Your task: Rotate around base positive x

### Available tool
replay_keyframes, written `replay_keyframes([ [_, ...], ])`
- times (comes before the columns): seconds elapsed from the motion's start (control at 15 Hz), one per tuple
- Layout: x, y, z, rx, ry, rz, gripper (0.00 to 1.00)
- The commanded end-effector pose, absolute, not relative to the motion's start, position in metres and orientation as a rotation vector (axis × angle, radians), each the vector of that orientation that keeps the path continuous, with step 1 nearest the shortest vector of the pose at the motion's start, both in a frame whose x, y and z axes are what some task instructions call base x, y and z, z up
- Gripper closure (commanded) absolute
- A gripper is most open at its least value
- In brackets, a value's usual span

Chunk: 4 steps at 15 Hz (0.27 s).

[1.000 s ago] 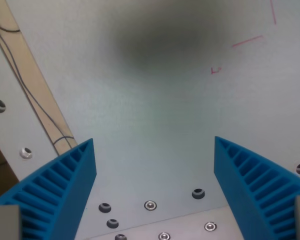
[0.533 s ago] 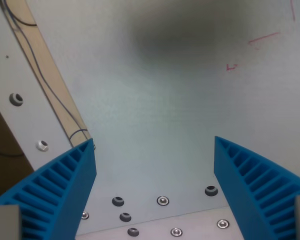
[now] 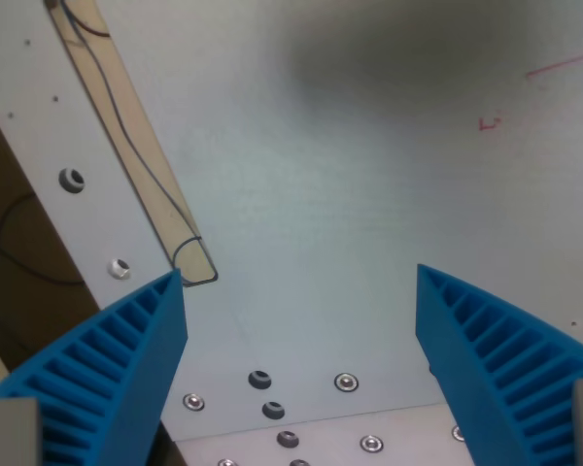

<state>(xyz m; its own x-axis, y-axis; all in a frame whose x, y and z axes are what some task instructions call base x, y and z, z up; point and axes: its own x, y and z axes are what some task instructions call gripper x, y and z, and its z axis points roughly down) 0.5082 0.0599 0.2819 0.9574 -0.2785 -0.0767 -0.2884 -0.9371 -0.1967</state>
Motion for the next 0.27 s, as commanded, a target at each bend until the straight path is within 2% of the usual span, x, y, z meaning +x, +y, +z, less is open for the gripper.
replay_keyframes([
  [0.07, 0.506, 0.0546, 0.2827, -2.693, 0.365, 0.103, 0.0],
  [0.27, 0.506, 0.0546, 0.2827, -2.659, 0.36, 0.109, 0.0],
])
